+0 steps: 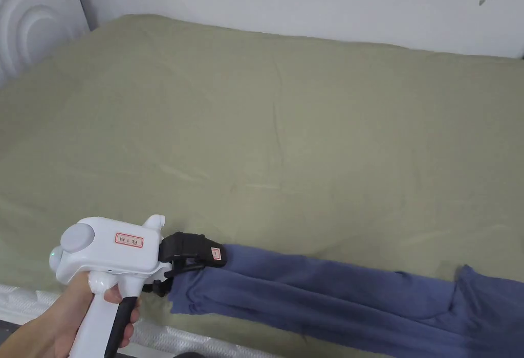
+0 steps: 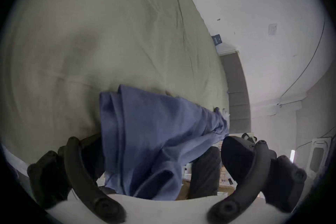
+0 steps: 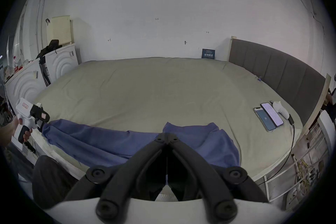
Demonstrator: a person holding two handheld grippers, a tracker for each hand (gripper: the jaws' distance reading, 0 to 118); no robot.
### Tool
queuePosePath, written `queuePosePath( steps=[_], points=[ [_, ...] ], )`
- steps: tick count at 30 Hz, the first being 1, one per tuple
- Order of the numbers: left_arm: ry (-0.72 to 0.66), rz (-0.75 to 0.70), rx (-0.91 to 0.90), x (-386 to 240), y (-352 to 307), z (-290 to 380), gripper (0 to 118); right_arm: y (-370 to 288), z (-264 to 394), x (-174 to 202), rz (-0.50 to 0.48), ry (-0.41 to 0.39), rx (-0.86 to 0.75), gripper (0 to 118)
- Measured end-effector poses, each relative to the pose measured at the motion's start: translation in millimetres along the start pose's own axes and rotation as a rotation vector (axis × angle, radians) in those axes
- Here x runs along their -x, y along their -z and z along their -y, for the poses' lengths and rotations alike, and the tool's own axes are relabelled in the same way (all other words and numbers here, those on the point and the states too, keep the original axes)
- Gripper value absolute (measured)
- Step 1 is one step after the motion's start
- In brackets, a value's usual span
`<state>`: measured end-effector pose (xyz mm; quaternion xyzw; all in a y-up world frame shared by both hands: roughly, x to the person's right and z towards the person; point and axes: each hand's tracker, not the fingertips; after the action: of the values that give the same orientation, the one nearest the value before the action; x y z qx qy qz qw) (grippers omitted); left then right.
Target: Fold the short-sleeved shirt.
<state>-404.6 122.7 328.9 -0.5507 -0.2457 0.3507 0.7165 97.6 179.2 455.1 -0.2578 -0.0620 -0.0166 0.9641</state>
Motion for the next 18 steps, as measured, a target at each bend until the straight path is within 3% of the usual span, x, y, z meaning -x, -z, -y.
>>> queuePosePath(
  steps=[2, 3, 4, 5, 7, 9, 16, 18],
  points=[
    [0.005, -0.021, -0.003, -6, 0, -1, 117, -2, 0, -2, -0.005, 0.0, -0.002, 0],
    [0.008, -0.031, -0.002, -9, -3, -1, 100, -3, 0, -3, -0.011, -0.003, -0.003, 0],
    [0.028, -0.082, -0.046, -12, -6, 2, 48, -5, 0, -3, -0.014, -0.003, -0.006, 0],
    [0.0, -0.147, -0.058, -14, -3, 1, 6, -6, 0, -5, -0.015, 0.001, -0.011, 0],
    [-0.049, -0.079, -0.037, -1, -3, -11, 6, -7, -1, -8, -0.032, 0.017, -0.014, 0],
    [0.009, -0.127, -0.067, -11, -5, -9, 6, -10, -3, -10, -0.035, 0.026, -0.019, 0],
    [0.016, -0.146, -0.211, -41, -51, -10, 6, -18, -15, -19, -0.058, 0.026, -0.063, 0],
    [0.07, -0.216, -0.227, -56, -61, -6, 6, -22, -20, -22, -0.061, 0.026, -0.082, 0]
  ],
)
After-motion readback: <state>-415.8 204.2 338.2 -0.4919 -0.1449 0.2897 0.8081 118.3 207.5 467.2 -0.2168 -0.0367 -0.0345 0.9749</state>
